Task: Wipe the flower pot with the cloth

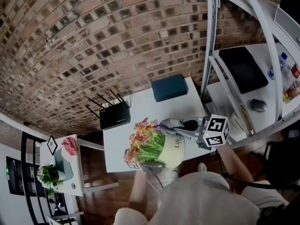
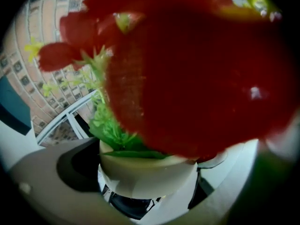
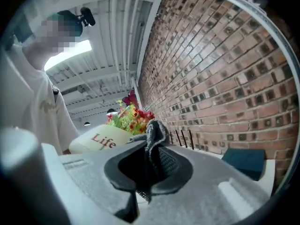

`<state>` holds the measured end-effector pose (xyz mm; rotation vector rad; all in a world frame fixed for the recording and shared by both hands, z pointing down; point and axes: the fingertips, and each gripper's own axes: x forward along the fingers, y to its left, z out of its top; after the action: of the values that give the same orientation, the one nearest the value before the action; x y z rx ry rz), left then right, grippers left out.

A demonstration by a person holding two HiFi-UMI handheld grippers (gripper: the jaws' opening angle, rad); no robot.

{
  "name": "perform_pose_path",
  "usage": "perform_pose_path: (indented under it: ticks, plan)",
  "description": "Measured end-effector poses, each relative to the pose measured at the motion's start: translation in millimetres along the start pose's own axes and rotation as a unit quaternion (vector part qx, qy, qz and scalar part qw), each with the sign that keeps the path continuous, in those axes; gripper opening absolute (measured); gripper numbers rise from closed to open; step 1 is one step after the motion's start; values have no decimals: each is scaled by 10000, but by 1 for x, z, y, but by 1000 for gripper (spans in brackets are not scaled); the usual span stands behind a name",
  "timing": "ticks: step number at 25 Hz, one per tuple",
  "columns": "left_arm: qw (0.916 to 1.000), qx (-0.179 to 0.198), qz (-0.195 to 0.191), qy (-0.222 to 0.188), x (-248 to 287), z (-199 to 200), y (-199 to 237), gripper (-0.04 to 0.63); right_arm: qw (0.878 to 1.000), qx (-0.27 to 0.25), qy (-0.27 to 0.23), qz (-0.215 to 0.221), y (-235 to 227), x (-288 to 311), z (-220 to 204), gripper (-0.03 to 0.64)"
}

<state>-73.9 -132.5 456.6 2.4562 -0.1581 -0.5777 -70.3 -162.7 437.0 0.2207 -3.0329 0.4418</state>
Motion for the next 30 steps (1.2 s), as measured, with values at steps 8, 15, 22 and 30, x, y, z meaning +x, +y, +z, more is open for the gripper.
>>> perform_pose_path:
  ticks: [8,15,22,30]
  plan:
    - [9998,-42,-43,-198,-9,-1,0,630,9952,708,42,667,13,2,-26,-2]
    - [9990,-75,-154,-410,-18,-2,-4,630,9973,636,-101,355,-5,-22,-18,-2]
    - [9993,-141,42,-355,-23,-4,14,630,9951,115,659,729,40,-30,17,-2]
    - [9995,-302,-75,54,-12,-21,21,630,9773,253,1907,884,65,-3,-36,2]
